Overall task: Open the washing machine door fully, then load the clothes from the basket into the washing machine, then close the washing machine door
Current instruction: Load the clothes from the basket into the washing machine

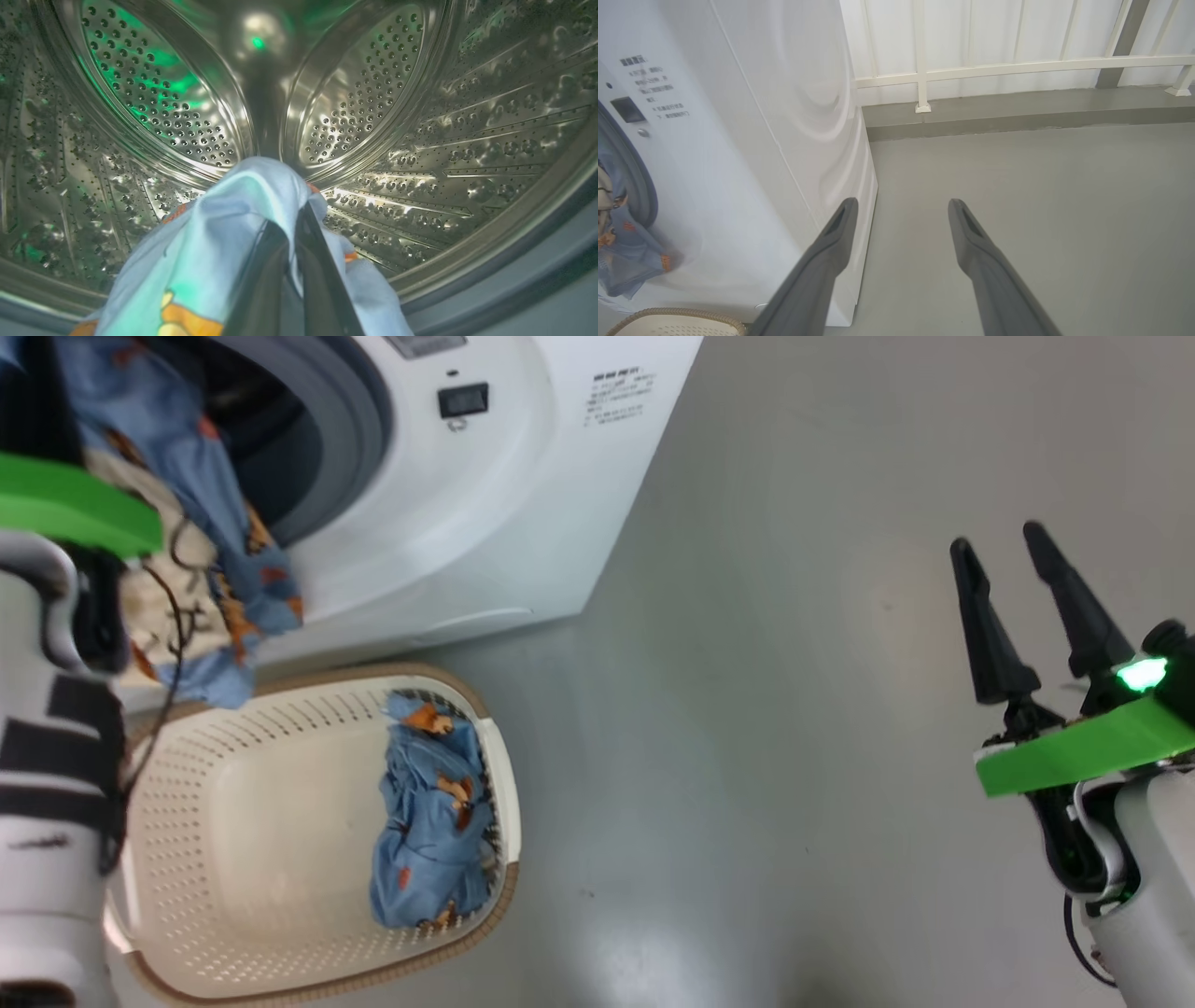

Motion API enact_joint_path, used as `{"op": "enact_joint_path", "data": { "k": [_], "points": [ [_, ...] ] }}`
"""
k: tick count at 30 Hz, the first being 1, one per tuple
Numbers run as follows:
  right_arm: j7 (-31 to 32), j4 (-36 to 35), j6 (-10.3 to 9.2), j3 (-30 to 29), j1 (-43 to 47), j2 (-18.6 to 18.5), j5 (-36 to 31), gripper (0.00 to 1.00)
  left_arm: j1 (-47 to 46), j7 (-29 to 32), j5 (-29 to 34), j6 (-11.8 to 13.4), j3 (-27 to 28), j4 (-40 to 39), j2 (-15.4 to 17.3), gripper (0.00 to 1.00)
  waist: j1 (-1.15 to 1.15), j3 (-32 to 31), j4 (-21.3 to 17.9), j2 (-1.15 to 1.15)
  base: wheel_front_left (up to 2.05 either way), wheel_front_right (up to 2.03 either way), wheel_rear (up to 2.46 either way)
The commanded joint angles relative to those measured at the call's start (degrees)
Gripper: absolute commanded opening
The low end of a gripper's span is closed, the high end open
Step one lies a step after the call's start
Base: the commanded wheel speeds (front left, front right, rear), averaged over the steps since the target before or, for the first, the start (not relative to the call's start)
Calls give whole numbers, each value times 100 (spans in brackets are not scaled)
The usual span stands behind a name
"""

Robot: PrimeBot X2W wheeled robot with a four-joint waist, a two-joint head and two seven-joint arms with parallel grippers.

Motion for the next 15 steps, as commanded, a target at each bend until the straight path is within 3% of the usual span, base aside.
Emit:
{"op": "enact_joint_path", "data": {
  "k": [1, 15],
  "points": [
    [-46, -161, 26, 39, -26, -110, -95, 100, -206, -57, 68, -23, 132, -39, 291, 0, -1, 353, -171, 0, 0, 0, 0],
    [-46, -400, 26, -33, -169, 21, -195, 100, -1615, -58, 619, -68, 163, 239, 672, 0, -1, 1323, -305, 0, 0, 0, 0]
  ]
}}
